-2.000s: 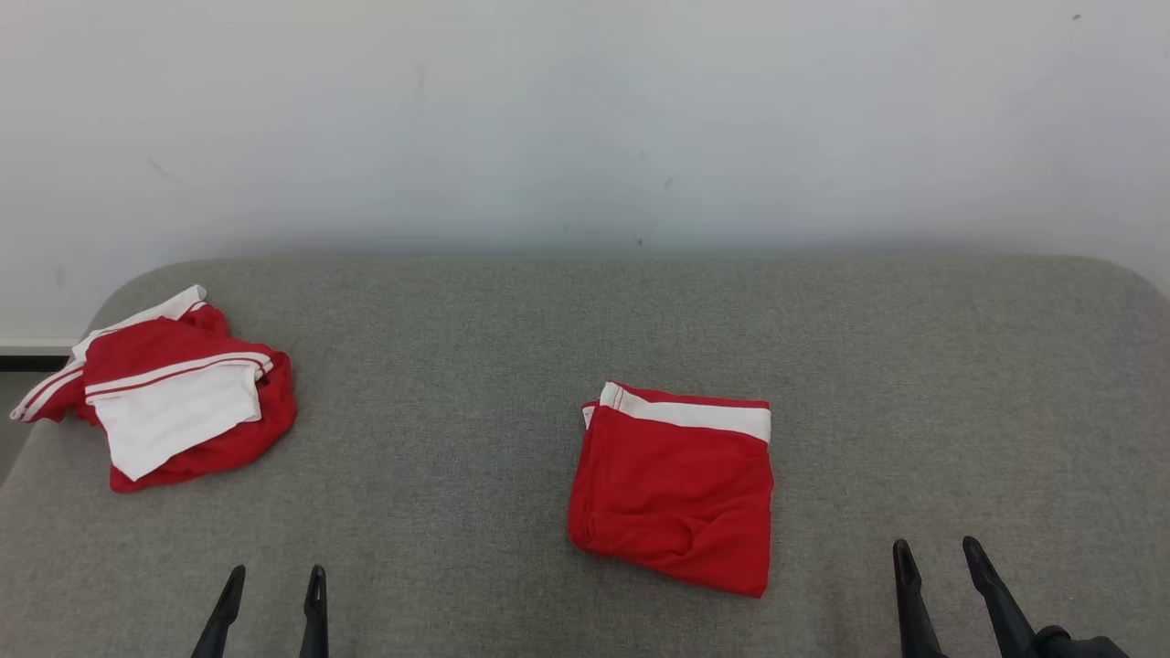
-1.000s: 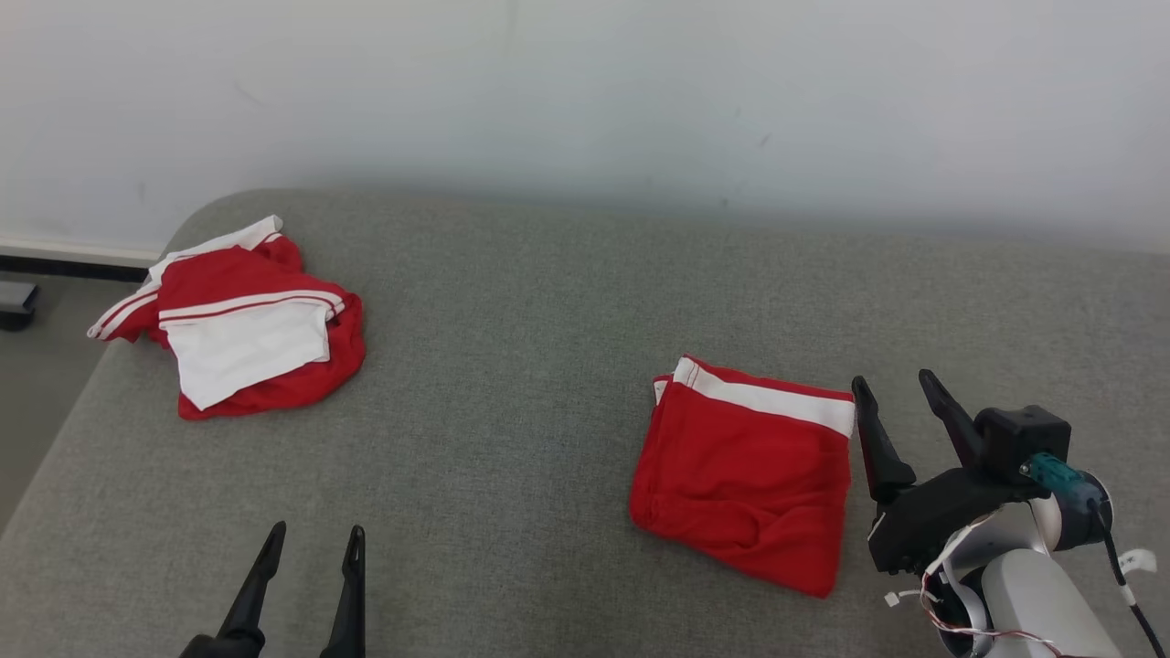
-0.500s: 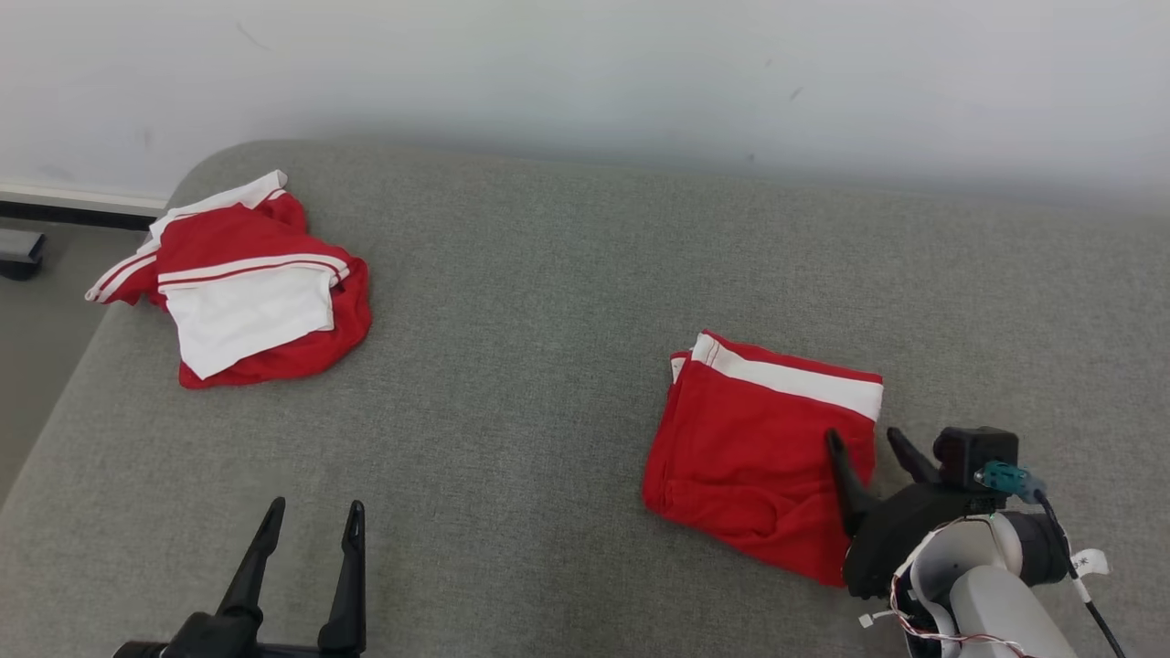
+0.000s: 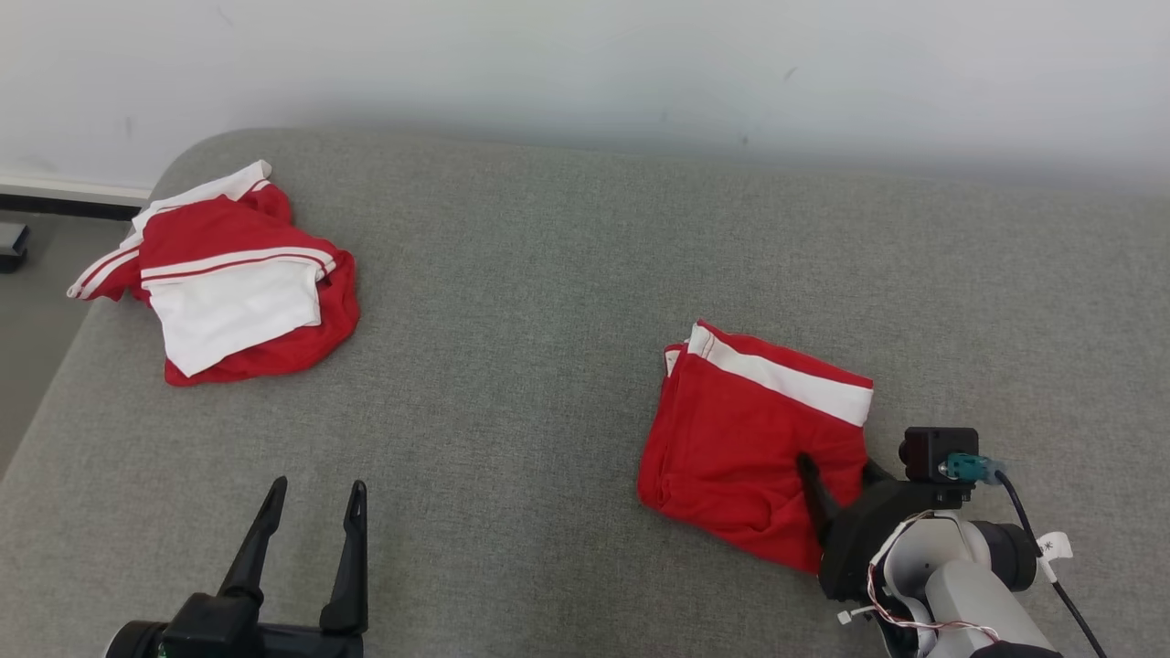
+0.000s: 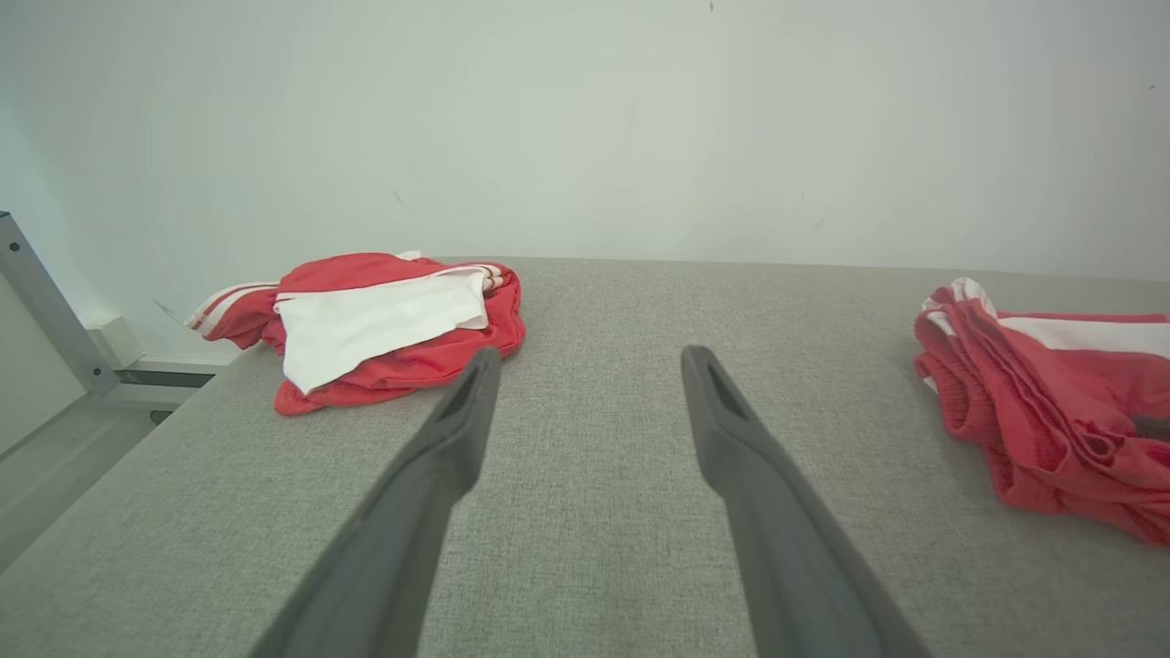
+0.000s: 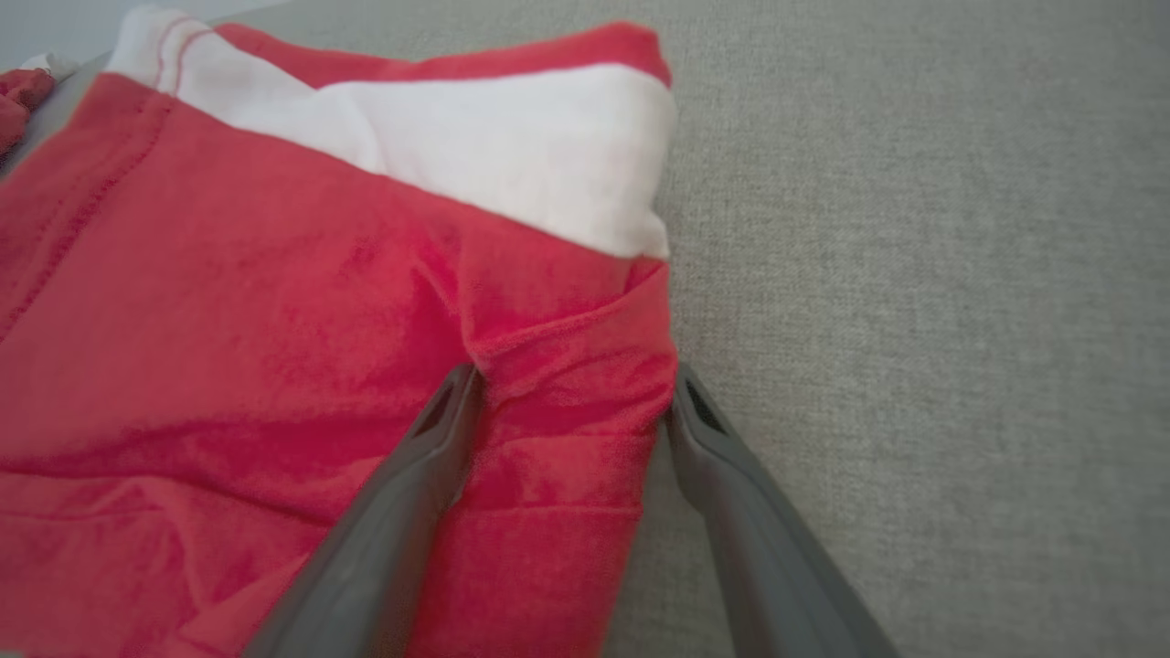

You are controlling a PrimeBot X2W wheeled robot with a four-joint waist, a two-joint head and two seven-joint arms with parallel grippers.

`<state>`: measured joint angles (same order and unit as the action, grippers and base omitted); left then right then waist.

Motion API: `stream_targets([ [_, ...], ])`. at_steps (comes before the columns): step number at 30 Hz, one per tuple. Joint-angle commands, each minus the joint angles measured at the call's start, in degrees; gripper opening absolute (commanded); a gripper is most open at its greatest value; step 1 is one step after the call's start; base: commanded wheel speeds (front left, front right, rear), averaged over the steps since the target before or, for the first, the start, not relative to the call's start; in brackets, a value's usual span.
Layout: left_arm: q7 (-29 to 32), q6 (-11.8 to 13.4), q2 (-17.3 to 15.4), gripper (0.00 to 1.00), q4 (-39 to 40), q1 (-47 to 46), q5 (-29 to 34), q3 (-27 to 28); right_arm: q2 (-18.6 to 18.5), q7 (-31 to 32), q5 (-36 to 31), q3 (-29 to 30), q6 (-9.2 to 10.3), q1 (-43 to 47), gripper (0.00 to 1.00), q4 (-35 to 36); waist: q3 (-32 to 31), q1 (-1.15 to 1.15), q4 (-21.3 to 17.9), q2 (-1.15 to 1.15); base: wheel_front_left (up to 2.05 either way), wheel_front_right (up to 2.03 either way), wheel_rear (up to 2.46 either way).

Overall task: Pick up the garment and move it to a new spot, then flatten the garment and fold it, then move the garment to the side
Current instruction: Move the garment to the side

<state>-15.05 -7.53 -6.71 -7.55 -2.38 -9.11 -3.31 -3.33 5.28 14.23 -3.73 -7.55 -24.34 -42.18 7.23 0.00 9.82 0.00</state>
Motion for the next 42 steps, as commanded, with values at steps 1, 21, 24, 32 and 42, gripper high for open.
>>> stream_targets([
  [1, -0.19, 0.11, -0.10, 1.00, -0.06, 0.01, -0.08, 0.22, 0.26, 0.79, 0.02, -0.19, 0.14, 0.06, 1.00, -0.80, -0.17, 0.00, -0.11, 0.00, 0.00, 0.00, 0.00],
  [21, -0.19, 0.11, 0.92, 1.00, 0.82, 0.81, 0.58, 1.02, -4.13, 7.08, 3.93, -4.50, 0.18, -2.67, 0.00, 1.15, 0.69, 0.00, -1.12, 0.00, 0.00, 0.00, 0.00],
  [24, -0.19, 0.11, 0.71, 1.00, 1.02, 0.27, 0.65, 0.86, -6.67, 7.87, 3.92, -6.98, 0.15, -4.51, 0.00, 3.01, 1.52, 0.00, -1.83, 0.00, 0.00, 0.00, 0.00],
  [32, -0.19, 0.11, -0.58, 1.00, 2.11, -2.49, 0.40, -0.31, -18.14, 13.90, 7.18, -18.58, 0.15, -12.13, 0.00, 8.84, 6.33, 0.00, -5.04, 0.00, 0.00, 0.00, 0.00],
  [42, -0.18, 0.11, -3.17, 1.00, 6.33, -7.17, 0.44, -1.19, -32.17, 18.98, 12.88, -27.96, 0.15, -23.65, 0.00, 14.16, 15.78, 0.00, -10.78, 0.00, 0.00, 0.00, 0.00],
])
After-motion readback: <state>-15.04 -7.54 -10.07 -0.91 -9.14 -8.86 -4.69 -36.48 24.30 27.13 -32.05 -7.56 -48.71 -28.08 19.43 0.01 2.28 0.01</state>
